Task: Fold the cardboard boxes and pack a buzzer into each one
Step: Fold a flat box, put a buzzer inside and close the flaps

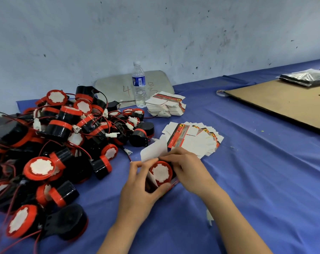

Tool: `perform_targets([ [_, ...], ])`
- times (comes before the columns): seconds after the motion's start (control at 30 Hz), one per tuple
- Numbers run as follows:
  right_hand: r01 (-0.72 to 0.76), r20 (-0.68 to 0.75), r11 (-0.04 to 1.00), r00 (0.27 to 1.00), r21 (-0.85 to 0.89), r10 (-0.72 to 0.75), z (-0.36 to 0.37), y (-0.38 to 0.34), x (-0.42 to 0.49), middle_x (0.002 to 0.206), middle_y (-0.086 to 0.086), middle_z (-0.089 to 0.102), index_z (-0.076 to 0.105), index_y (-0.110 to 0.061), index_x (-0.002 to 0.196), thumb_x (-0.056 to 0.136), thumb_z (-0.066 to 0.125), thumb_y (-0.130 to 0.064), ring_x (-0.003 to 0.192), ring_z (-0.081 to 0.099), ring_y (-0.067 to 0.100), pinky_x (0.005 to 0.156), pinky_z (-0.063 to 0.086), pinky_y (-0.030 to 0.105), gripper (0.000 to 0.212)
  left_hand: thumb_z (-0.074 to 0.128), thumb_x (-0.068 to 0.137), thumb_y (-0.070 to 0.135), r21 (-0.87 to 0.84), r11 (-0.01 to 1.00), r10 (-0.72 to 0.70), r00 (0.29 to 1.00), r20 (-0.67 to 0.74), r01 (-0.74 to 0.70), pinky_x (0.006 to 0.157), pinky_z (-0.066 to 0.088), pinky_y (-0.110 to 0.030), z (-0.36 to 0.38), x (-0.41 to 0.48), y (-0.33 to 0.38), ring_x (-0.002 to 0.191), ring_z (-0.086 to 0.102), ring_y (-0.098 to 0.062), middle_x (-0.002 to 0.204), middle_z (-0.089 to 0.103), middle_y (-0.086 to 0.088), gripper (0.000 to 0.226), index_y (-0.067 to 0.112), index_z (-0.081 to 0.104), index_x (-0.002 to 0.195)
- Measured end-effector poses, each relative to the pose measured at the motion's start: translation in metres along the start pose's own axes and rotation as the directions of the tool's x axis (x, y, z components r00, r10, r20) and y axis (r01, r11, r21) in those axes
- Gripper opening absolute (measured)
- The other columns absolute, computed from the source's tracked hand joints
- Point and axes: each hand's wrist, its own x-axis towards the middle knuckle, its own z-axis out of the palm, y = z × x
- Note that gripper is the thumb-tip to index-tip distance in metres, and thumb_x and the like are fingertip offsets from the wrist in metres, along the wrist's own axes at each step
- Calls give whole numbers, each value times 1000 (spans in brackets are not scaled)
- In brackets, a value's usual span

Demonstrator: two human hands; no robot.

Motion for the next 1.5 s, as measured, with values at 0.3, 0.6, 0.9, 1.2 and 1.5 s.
perform_targets([
  [0.3, -159, -174, 986, 974, -57, 147, 8, -3, -1, 104, -13, 69, 69, -34, 107, 95, 53, -41, 97, 61, 9, 81, 51, 31, 22, 41, 64, 90, 213, 977, -13, 998, -54, 24, 63, 52, -33, -1, -3, 8, 82, 56, -5, 114, 45, 22, 64, 53, 41, 116],
  [0.6, -87, -8, 965, 996, -248, 88, 0, -2, -3, 102, -11, 65, 67, -35, 109, 94, 50, -46, 98, 58, 11, 75, 50, 33, 25, 53, 68, 76, 106, 994, -11, 1000, -17, 13, 67, 48, -22, 1, -1, 3, 94, 51, 4, 112, 50, 26, 54, 51, 44, 115],
  [0.9, -78, 158, 943, 978, -324, 136, -1, 0, -2, 116, -15, 65, 60, -47, 119, 97, 44, -48, 107, 57, 14, 80, 50, 33, 28, 61, 68, 66, 1, 999, 50, 998, 43, -50, 80, 36, 1, 0, -1, 7, 97, 49, 22, 119, 51, 38, 63, 56, 39, 126],
  [1.2, -22, 145, 995, 989, -99, 37, 7, 1, -4, 115, -8, 62, 61, -34, 121, 95, 51, -23, 106, 57, 17, 84, 49, 38, 30, 53, 84, 44, 87, 996, 17, 999, -47, -12, 65, 54, -36, 3, -5, 11, 86, 54, -2, 114, 47, 21, 37, 52, 43, 119],
  [1.5, 54, -14, 997, 998, 62, -53, 0, 1, -5, 135, -8, 37, 60, -21, 118, 72, 40, 13, 110, 52, 17, 81, 49, 37, 61, 64, 90, 14, 306, 948, -57, 992, -117, 90, 50, 53, -40, 7, -3, 14, 95, 65, -42, 158, 23, -15, 23, 27, 70, 107],
])
